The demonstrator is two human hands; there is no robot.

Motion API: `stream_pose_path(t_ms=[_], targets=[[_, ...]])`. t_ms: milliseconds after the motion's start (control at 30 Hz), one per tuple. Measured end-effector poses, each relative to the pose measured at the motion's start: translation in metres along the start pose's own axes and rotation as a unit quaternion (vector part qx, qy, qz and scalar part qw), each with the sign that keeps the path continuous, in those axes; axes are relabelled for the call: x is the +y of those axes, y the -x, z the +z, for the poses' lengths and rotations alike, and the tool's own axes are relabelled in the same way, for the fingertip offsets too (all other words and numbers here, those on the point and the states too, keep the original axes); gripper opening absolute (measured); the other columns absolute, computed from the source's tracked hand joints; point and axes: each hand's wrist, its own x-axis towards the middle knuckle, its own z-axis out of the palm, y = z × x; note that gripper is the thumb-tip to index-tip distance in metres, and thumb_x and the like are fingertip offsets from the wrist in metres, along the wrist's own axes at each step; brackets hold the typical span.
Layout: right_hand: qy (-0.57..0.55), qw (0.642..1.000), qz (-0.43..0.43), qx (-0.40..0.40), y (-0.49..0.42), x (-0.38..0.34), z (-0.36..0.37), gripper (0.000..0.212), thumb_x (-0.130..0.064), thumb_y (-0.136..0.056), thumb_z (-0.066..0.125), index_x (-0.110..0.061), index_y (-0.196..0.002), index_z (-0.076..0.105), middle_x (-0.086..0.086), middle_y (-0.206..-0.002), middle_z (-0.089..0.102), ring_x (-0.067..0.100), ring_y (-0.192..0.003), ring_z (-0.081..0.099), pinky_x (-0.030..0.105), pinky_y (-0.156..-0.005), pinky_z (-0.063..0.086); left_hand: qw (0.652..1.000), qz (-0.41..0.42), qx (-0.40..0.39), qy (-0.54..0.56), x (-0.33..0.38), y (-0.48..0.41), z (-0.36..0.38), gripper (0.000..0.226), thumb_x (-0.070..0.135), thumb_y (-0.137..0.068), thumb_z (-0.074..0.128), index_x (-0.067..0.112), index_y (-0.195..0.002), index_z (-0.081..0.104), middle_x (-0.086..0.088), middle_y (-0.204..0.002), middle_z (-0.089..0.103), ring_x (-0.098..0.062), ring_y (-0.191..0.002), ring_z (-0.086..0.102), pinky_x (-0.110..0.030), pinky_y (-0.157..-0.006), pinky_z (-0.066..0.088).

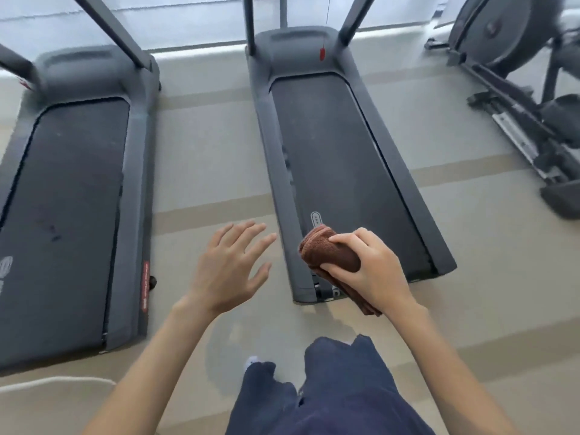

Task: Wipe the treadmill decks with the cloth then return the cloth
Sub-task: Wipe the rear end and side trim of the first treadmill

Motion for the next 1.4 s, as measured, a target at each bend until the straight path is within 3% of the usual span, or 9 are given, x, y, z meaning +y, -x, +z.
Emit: stream_pose_path(t_ms=[300, 433, 667, 1000, 1167, 1400], targets=[[0.026, 0.986, 0.152, 0.066, 0.018, -0.022, 0.012, 0.041, -0.048, -0.074, 0.067, -0.025, -0.107, 0.063, -0.003, -0.094, 0.057, 0.014, -0.088, 0.055, 0.035, -0.073, 0.051, 0.989, 0.139, -0.032, 0.024, -0.043, -0.037, 0.006, 0.047, 0.04, -0.088, 0.042, 0.021, -0.129, 0.055, -0.005, -0.133, 0.055, -0.025, -0.128, 0.045, -0.043, -0.109, 0.029], [0.039, 0.975, 0.203, 0.086, 0.006, -0.011, 0.027, 0.041, -0.051, -0.073, 0.065, -0.028, -0.106, 0.062, -0.007, -0.094, 0.056, 0.013, -0.087, 0.055, 0.03, -0.069, 0.048, 0.981, 0.19, -0.04, 0.019, -0.06, -0.071, 0.019, 0.046, 0.036, -0.087, 0.056, 0.023, -0.131, 0.053, -0.004, -0.134, 0.054, -0.025, -0.129, 0.044, -0.044, -0.11, 0.027], [0.034, 0.948, 0.29, 0.127, -0.041, 0.02, 0.036, 0.038, -0.046, -0.074, 0.072, -0.03, -0.107, 0.062, -0.008, -0.098, 0.057, 0.014, -0.091, 0.055, 0.03, -0.072, 0.049, 0.948, 0.315, 0.002, -0.031, -0.076, -0.16, 0.015, 0.051, 0.036, -0.083, 0.059, 0.018, -0.131, 0.054, -0.006, -0.128, 0.059, -0.027, -0.123, 0.051, -0.048, -0.105, 0.038], [0.055, 0.914, 0.366, 0.165, -0.079, 0.053, 0.038, 0.039, -0.05, -0.074, 0.068, -0.03, -0.106, 0.062, -0.007, -0.098, 0.058, 0.014, -0.093, 0.056, 0.025, -0.067, 0.045, 0.918, 0.388, -0.064, -0.041, -0.055, -0.27, 0.038, 0.052, 0.04, -0.089, 0.05, 0.019, -0.137, 0.046, -0.008, -0.135, 0.053, -0.029, -0.128, 0.045, -0.048, -0.108, 0.033], [0.069, 0.891, 0.412, 0.18, -0.088, 0.077, 0.043, 0.041, -0.045, -0.072, 0.074, -0.03, -0.109, 0.063, -0.008, -0.097, 0.058, 0.013, -0.092, 0.055, 0.029, -0.066, 0.048, 0.898, 0.428, -0.095, -0.043, -0.051, -0.317, 0.07, 0.052, 0.041, -0.092, 0.045, 0.021, -0.139, 0.043, -0.006, -0.139, 0.05, -0.026, -0.131, 0.041, -0.047, -0.11, 0.029], [0.076, 0.853, 0.468, 0.219, -0.105, 0.133, 0.077, 0.044, -0.035, -0.074, 0.077, -0.022, -0.114, 0.066, -0.001, -0.102, 0.062, 0.019, -0.096, 0.053, 0.028, -0.079, 0.041, 0.867, 0.485, -0.111, -0.012, -0.046, -0.367, 0.143, 0.05, 0.036, -0.085, 0.06, 0.017, -0.131, 0.054, -0.007, -0.129, 0.058, -0.026, -0.124, 0.051, -0.047, -0.105, 0.038]])
